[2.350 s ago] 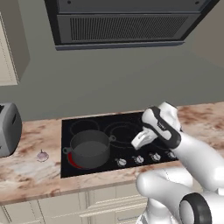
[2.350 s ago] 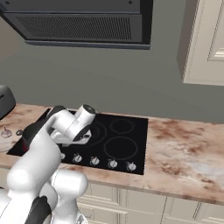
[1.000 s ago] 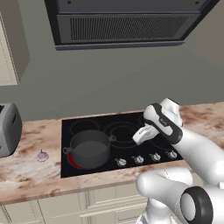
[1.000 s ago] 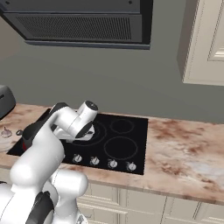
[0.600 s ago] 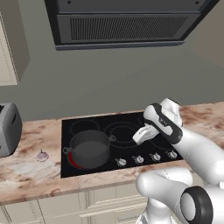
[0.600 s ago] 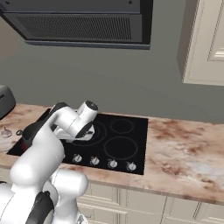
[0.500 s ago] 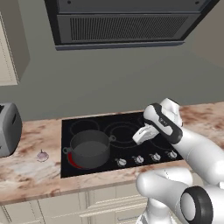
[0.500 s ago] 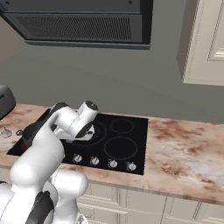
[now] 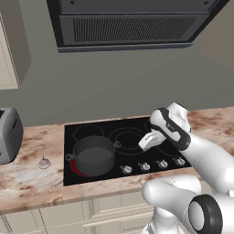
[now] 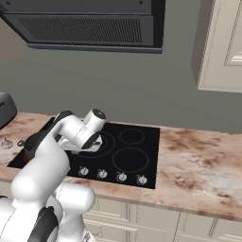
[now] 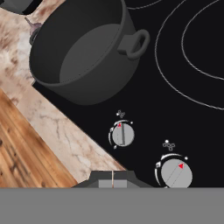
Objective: Turn on the burner for the pot on the stove. Wait thirty seconds for the pot to heat up. Then add the garlic to the pot.
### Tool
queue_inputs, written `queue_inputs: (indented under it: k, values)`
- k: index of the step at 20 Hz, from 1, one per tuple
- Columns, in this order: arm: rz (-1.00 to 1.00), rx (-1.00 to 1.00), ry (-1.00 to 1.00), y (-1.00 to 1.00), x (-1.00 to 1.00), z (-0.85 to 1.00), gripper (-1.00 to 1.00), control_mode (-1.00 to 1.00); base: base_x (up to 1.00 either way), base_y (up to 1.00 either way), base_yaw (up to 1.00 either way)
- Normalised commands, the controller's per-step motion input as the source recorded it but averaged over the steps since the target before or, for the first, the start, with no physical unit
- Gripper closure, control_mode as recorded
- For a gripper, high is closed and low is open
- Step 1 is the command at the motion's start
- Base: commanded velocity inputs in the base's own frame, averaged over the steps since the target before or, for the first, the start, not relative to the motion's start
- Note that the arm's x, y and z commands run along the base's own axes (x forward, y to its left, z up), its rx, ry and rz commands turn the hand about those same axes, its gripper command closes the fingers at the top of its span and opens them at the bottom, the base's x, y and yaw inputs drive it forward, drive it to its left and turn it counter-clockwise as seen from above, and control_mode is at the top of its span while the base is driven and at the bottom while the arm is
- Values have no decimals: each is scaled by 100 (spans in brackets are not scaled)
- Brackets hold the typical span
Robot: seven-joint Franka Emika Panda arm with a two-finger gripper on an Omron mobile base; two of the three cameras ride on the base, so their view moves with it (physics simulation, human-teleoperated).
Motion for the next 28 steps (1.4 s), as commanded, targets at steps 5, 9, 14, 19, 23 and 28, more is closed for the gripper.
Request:
queue_inputs:
  k: [5,9,14,19,23,28]
  values:
    - [0,0,0,0,0,0,100,-100,0,0,0]
    - [0,0,0,0,0,0,100,-100,0,0,0]
    - [0,0,0,0,0,0,100,-100,0,0,0]
    - [0,0,0,0,0,0,100,-100,0,0,0]
    - [0,0,0,0,0,0,100,-100,0,0,0]
    - [0,0,0,0,0,0,100,-100,0,0,0]
